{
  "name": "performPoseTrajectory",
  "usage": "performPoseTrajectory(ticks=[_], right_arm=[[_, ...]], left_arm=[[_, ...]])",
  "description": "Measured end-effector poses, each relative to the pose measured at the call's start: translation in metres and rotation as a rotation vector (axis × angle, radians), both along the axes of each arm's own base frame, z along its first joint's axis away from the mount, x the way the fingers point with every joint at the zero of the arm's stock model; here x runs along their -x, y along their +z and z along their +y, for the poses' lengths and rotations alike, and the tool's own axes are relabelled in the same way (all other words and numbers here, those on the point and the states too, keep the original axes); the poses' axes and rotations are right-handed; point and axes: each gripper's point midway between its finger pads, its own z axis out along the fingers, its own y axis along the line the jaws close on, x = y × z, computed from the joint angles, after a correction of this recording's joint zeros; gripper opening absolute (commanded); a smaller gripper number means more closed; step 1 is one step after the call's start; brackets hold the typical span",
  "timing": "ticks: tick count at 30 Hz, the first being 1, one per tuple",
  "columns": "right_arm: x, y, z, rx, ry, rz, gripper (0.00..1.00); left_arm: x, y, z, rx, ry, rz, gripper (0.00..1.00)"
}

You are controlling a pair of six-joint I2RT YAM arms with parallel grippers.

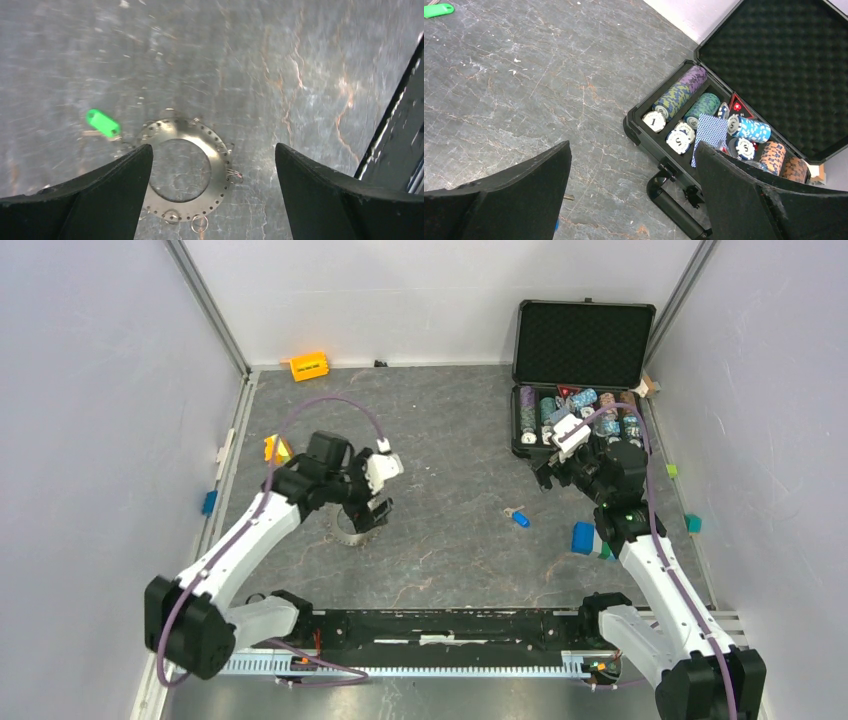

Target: Put the keys on the keyring

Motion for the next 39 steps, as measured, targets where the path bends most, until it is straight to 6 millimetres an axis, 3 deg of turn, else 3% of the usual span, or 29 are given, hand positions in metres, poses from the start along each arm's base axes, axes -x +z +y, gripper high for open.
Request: performPoseTrajectory(ticks=[6,12,21,30,32,35,39], right_arm=[[0.0,-0.003,0.003,0.007,0.02,0.005,0.98],[-0.001,-0.013,0.005,0.014,0.035,0.037,0.98],[-0.001,-0.026,0.008,0.022,0.056,0.078,0.98],[-0.002,-0.029,0.009,0.032,0.072,0.084,0.98],[-0.002,-0.031,0.01,0.033,0.072,0.089,0.98],[-0.003,-0.041,0.009,0.039,0.071,0.121,0.98],[-0.002,-0.08,0.012,0.102,0.074,0.259,0.98]], left_arm=[[0.012,-0.061,-0.008,-0.183,-0.134,0.146,0.84],[0.002,-0.092,-0.014,-0.294,-0.209,0.195,0.76],[-0.023,-0.111,-0.013,-0.4,-0.255,0.184,0.6],[-0.024,-0.124,0.001,-0.492,-0.287,0.205,0.54],[-0.024,-0.124,0.002,-0.499,-0.286,0.206,0.55],[-0.023,-0.124,0.002,-0.5,-0.285,0.206,0.66],[-0.022,-0.119,-0.003,-0.458,-0.285,0.184,0.72]])
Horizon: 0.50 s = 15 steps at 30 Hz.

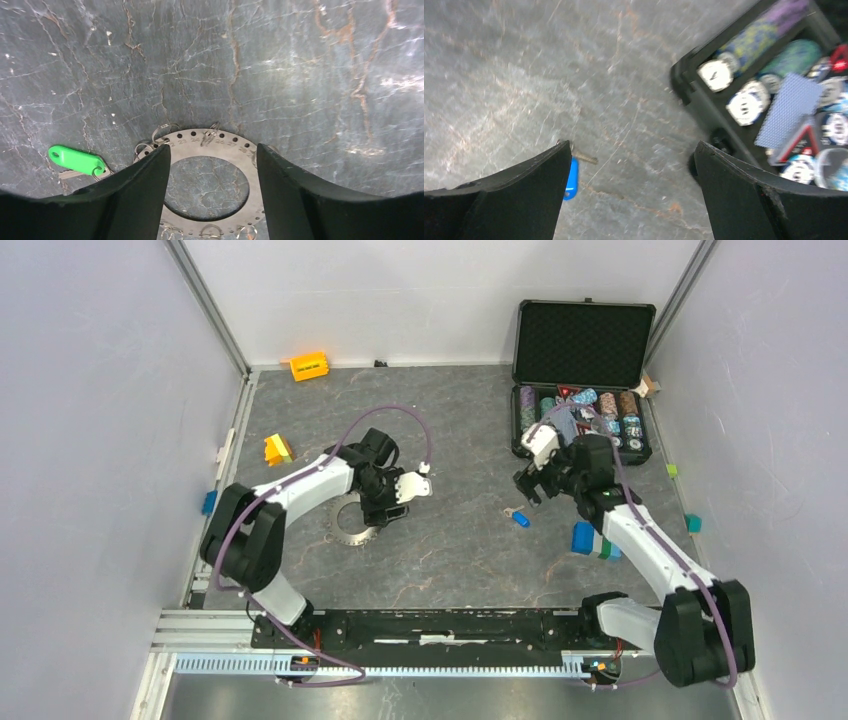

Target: Put the keys on the keyring

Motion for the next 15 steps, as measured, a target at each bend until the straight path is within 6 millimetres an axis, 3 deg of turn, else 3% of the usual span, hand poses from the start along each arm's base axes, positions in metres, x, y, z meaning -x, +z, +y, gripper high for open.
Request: performPoseTrajectory(ticks=[8,15], right_arm=[[0.029,-0.073,0.02,0.208,0.125,0.223,0.96],[0.034,-0.08,0.02,0.237,0.136,0.244,0.95]], left_arm=[[0.0,0.037,-0.015,0.151,0.008,-0.102,0.68],[-0.008,0.025,-0.005,0.134,-0.006,-0.099,0.65]])
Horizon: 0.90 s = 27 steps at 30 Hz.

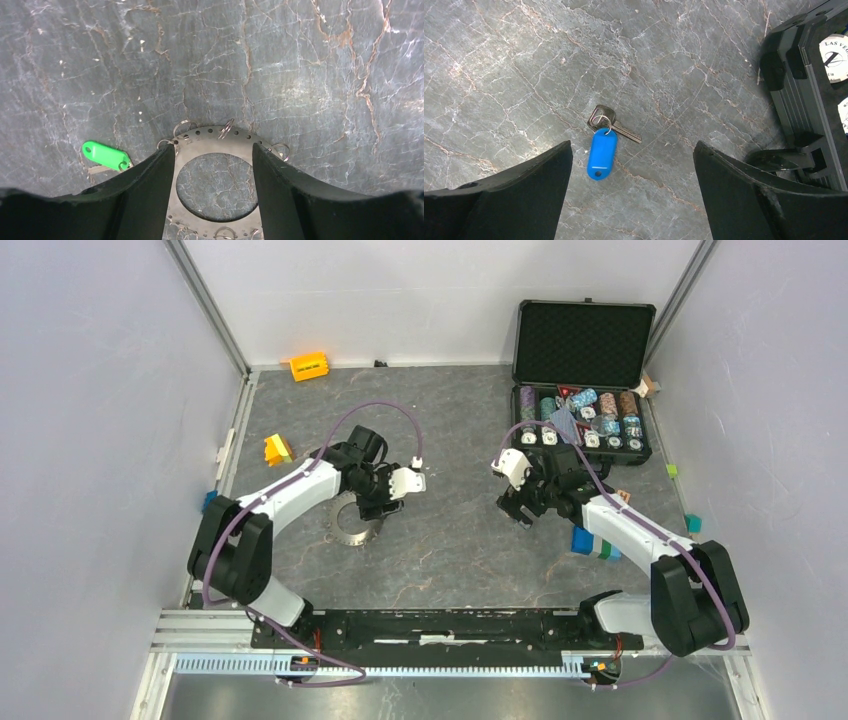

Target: Put the keys on the keyring

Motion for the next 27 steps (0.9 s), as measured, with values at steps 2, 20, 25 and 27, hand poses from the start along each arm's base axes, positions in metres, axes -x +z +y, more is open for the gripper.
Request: performPoseTrajectory(ticks=[2,20,25,27], right_arm=[[0.0,0.0,0.0,0.0,0.001,0.0,0.95],[0.002,-0.001,0.0,0.007,-0.002,0.006,0.97],[0.002,-0.002,-0.001,0.009,-0.002,0.01,0.99],[0.003,-0.002,-0.001,0.01,-0.001,0.012,0.99]], left_arm=[[0.001,-0.006,0.002,-0.009,-0.037,0.005,0.64],[0.011,-0.034,0.004,-0.072,-0.273,0.056,0.42],[0.007,-0.038,0.002,-0.076,-0.276,0.066,0.35],[0.006,-0.041,0.002,-0.079,-0.276,0.073,0.3]])
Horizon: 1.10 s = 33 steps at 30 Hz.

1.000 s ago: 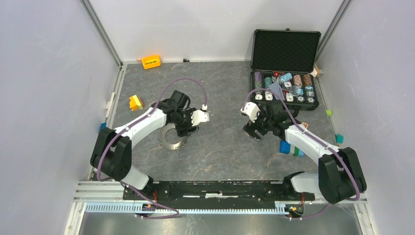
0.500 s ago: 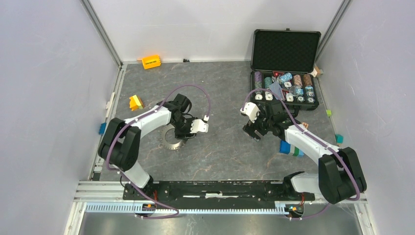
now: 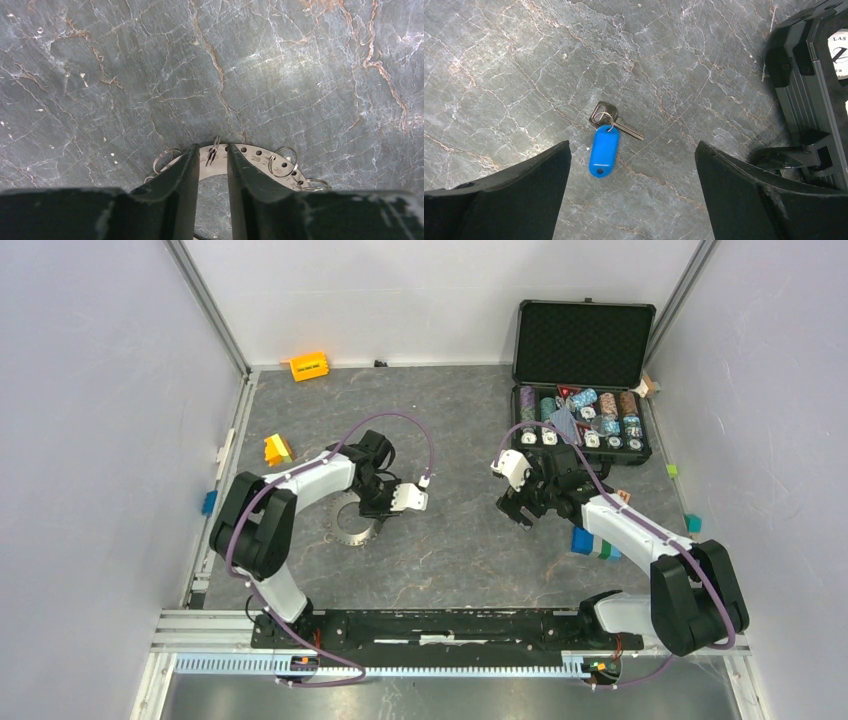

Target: Put the keys on the keyring

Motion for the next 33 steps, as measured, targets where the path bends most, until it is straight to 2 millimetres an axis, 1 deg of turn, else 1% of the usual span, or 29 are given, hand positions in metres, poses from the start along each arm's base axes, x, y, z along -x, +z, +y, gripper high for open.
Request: performPoseTrajectory(ticks=[9,11,12,16,19,20,22,26,27,28,29,31,33], right_arm=[[0.0,-0.003,-0.001,0.008,-0.004,0.007,0.99],[0.001,-0.003,-0.002,0.01,-0.005,0.011,0.99],[0.001,-0.003,-0.002,0.01,-0.005,0.011,0.99],[-0.003,0.001,0.0,0.006,-0.005,0.003,0.99],[-0.009,0.013,0.005,-0.015,0.0,-0.012,0.99],[-0.011,0.019,0.008,-0.028,0.007,-0.019,0.99],[-0.019,0.039,0.019,-0.076,0.029,-0.047,0.99],[-0.031,0.094,0.049,-0.219,0.114,-0.122,0.99],[-0.032,0.108,0.057,-0.259,0.144,-0.139,0.97],[-0.032,0.118,0.063,-0.289,0.168,-0.152,0.92],[-0.029,0.132,0.072,-0.334,0.21,-0.165,0.9],[-0.021,0.149,0.084,-0.397,0.274,-0.179,0.88],[-0.008,0.162,0.096,-0.45,0.35,-0.184,0.84]], left_arm=[[0.0,-0.001,0.002,-0.009,0.002,0.002,0.11],[0.0,-0.001,0.001,-0.008,0.002,0.002,0.04],[0.0,-0.001,0.001,-0.008,0.002,0.002,0.02],[0.001,0.003,-0.002,0.014,0.015,0.003,0.02],[0.003,0.018,-0.012,0.091,0.029,-0.013,0.02],[0.004,0.026,-0.017,0.125,0.033,-0.023,0.02],[0.006,0.048,-0.031,0.228,0.037,-0.04,0.02],[0.012,0.093,-0.058,0.424,0.041,-0.05,0.02],[0.014,0.101,-0.062,0.458,0.042,-0.045,0.02],[0.017,0.111,-0.068,0.5,0.043,-0.034,0.02],[0.019,0.12,-0.072,0.538,0.045,-0.024,0.02],[0.024,0.139,-0.081,0.613,0.05,-0.007,0.02],[0.029,0.159,-0.088,0.686,0.053,0.012,0.02]])
